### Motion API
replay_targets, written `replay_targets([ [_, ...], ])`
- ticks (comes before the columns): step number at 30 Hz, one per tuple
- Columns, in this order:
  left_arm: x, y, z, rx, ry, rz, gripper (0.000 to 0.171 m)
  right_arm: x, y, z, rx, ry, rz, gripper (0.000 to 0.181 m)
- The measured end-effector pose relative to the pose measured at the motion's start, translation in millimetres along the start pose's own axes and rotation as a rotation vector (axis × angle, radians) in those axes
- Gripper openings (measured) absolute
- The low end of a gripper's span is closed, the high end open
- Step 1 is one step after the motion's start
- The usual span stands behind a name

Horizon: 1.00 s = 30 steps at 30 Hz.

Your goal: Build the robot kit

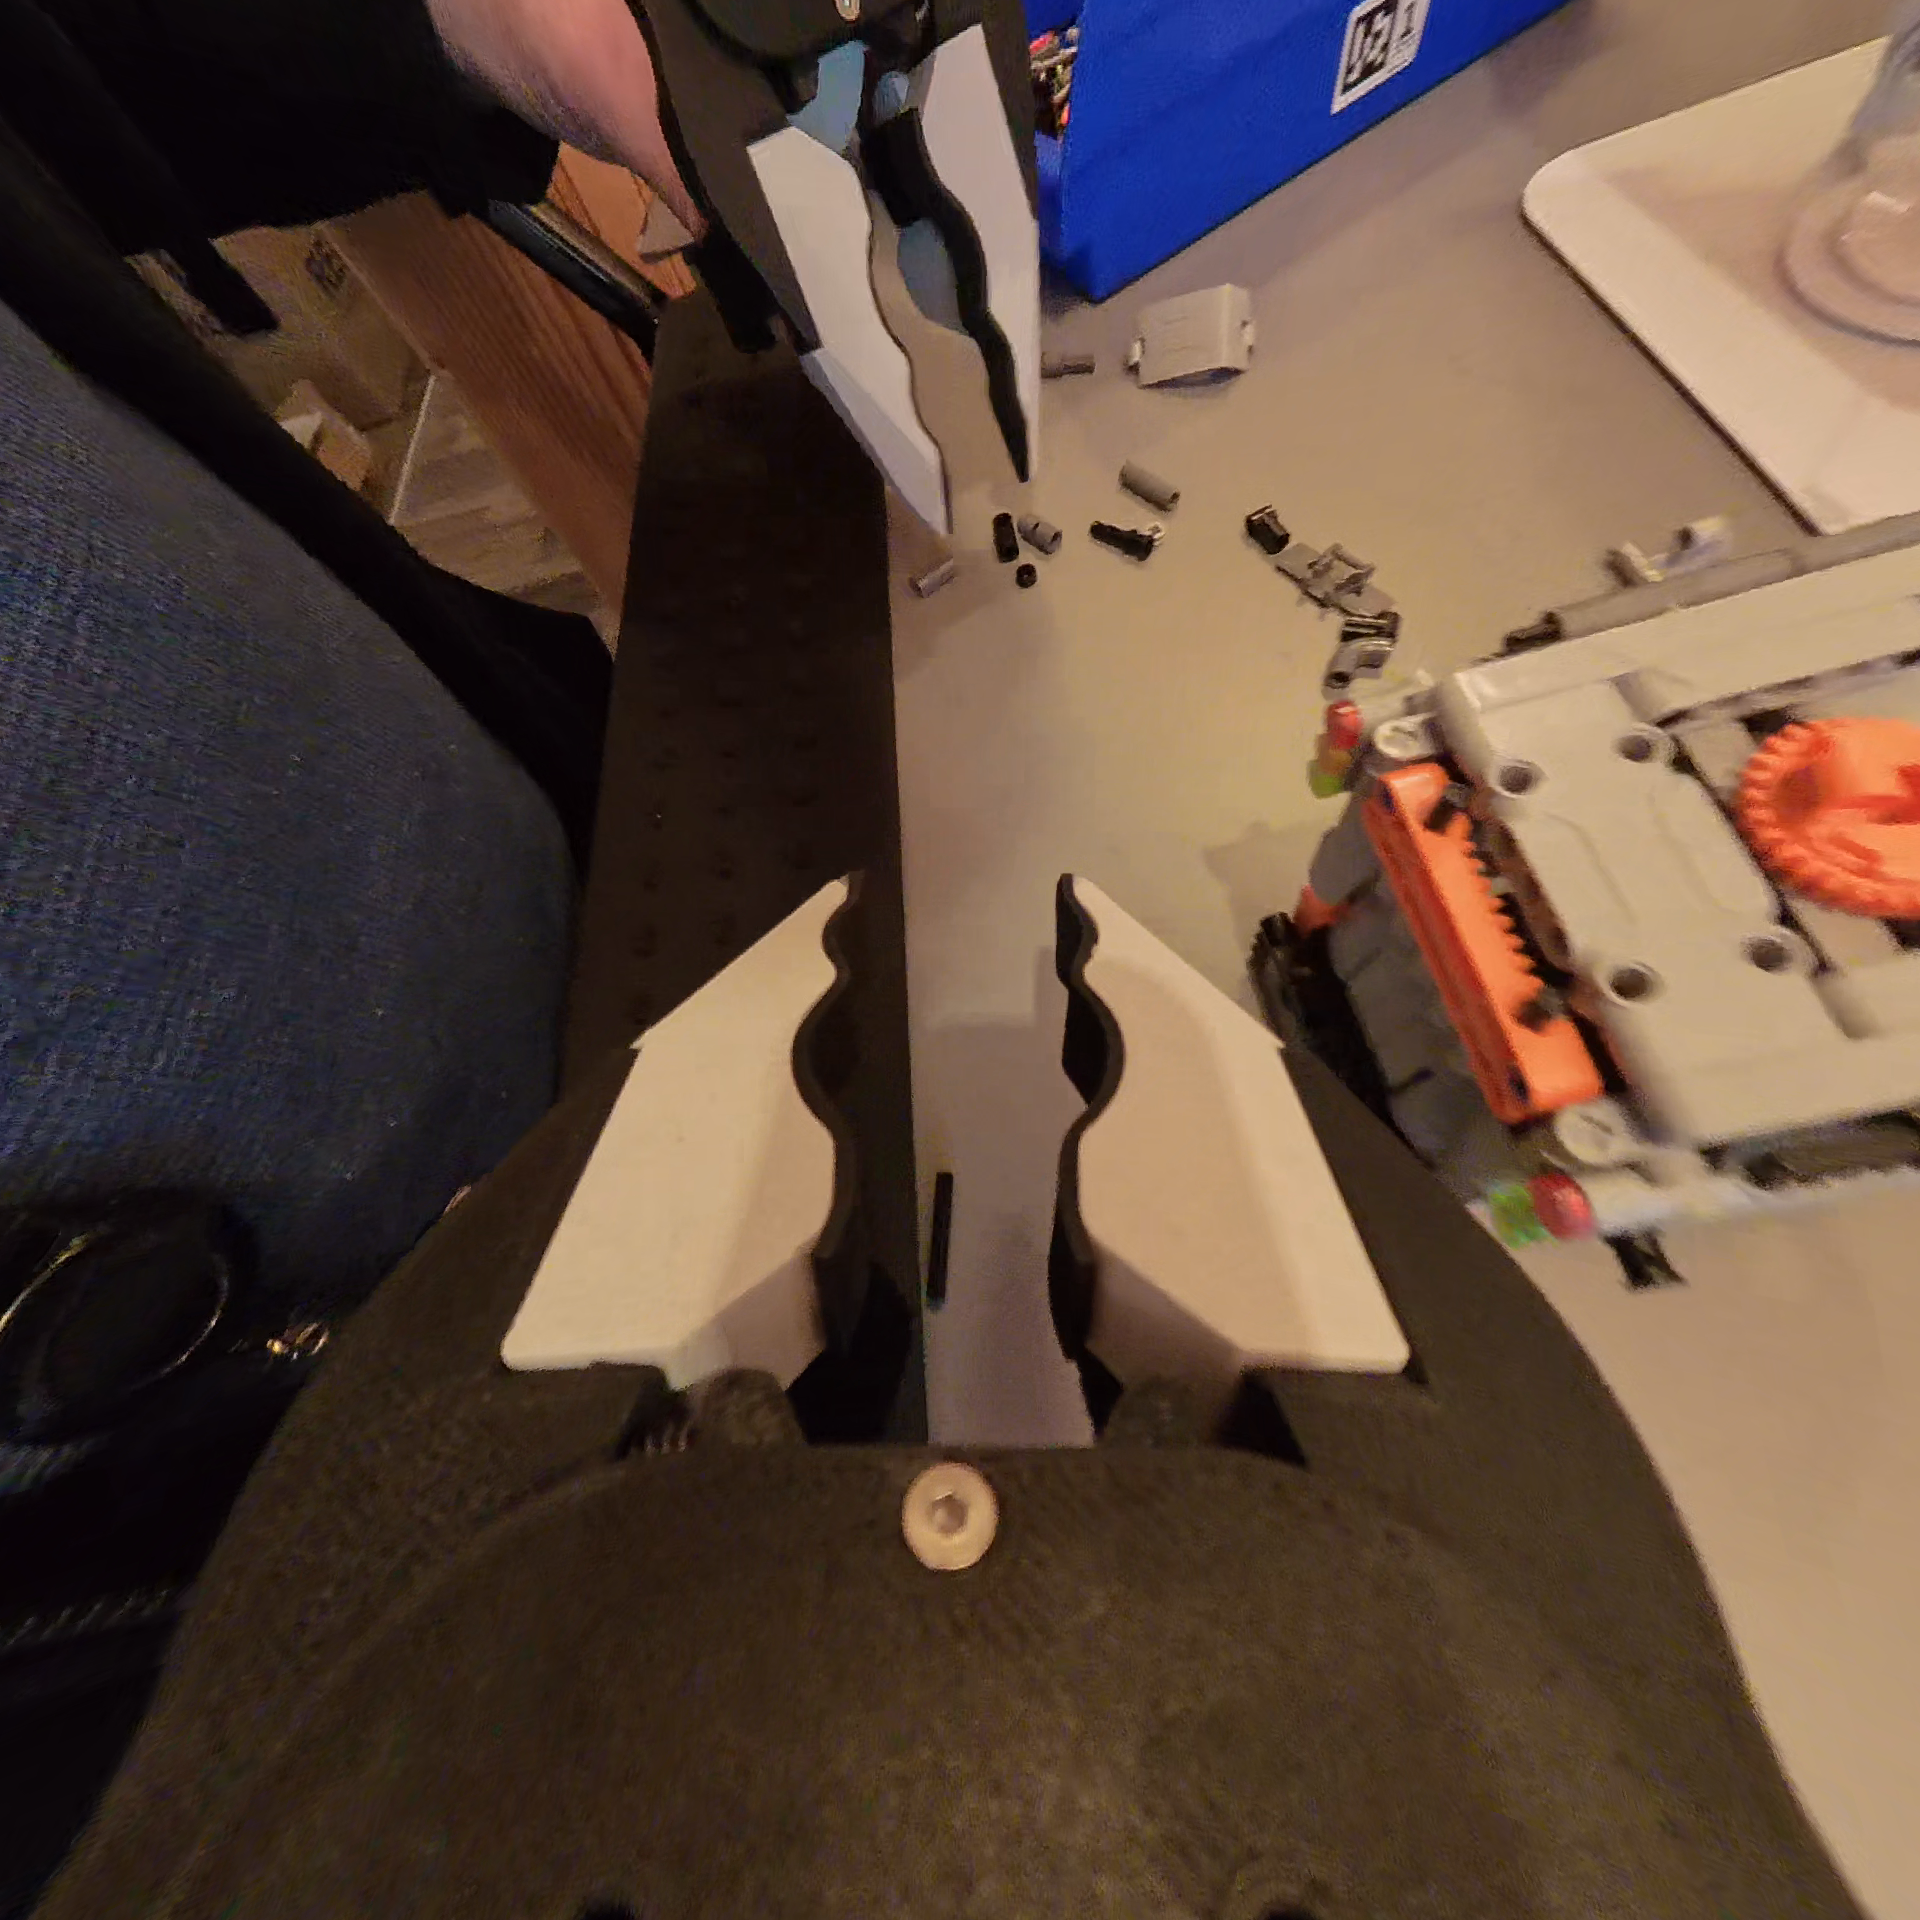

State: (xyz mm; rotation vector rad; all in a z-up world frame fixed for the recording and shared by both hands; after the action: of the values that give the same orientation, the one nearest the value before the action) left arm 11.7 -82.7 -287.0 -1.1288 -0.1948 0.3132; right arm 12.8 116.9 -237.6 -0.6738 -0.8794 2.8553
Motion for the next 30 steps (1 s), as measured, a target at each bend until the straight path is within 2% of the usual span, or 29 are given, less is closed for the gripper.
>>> replay_targets([
  [2,-8.6,2.2,-5.6,-0.009,-0.007,0.066,0.030,-1.8,11.5,0.1,-0.002,0.018,0.001,0.033],
  [5,-22.3,4.2,-7.5,0.042,-0.102,0.098,0.033,2.5,27.1,-4.0,-0.020,0.035,-0.059,0.031],
  [8,-30.8,7.9,5.1,0.092,-0.118,0.140,0.032,4.1,36.9,-9.9,-0.043,0.053,-0.074,0.032],
  [12,-43.2,17.0,10.6,0.062,-0.106,0.197,0.016,0.7,41.0,-9.4,-0.024,0.061,-0.068,0.031],
  [18,-49.7,15.7,13.3,0.040,-0.026,0.188,0.004,3.1,34.4,-6.9,0.019,0.087,-0.066,0.030],
  [21,-52.5,22.0,12.1,-0.002,-0.014,0.173,0.011,7.4,34.8,-11.4,0.003,0.098,-0.079,0.031],
  [27,-42.5,29.2,28.5,0.089,-0.038,0.056,0.023,8.2,32.9,-14.0,0.008,0.110,-0.069,0.031],
  [30,-53.2,24.3,32.4,0.118,-0.059,0.110,0.031,10.0,31.8,-15.8,0.011,0.126,-0.066,0.031],
])
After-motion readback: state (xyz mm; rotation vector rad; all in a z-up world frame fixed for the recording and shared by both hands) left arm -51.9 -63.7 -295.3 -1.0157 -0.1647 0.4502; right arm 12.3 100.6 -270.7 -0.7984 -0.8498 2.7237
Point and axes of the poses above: each gripper's, where its closed fingertips meet, y out along the fingers, z out of its top, x = y × z across the jaws, the point moved 3 cm from there along -y, back along the fingers, and after that the axes turned 14 degrees about y, right-handed, at the moved point
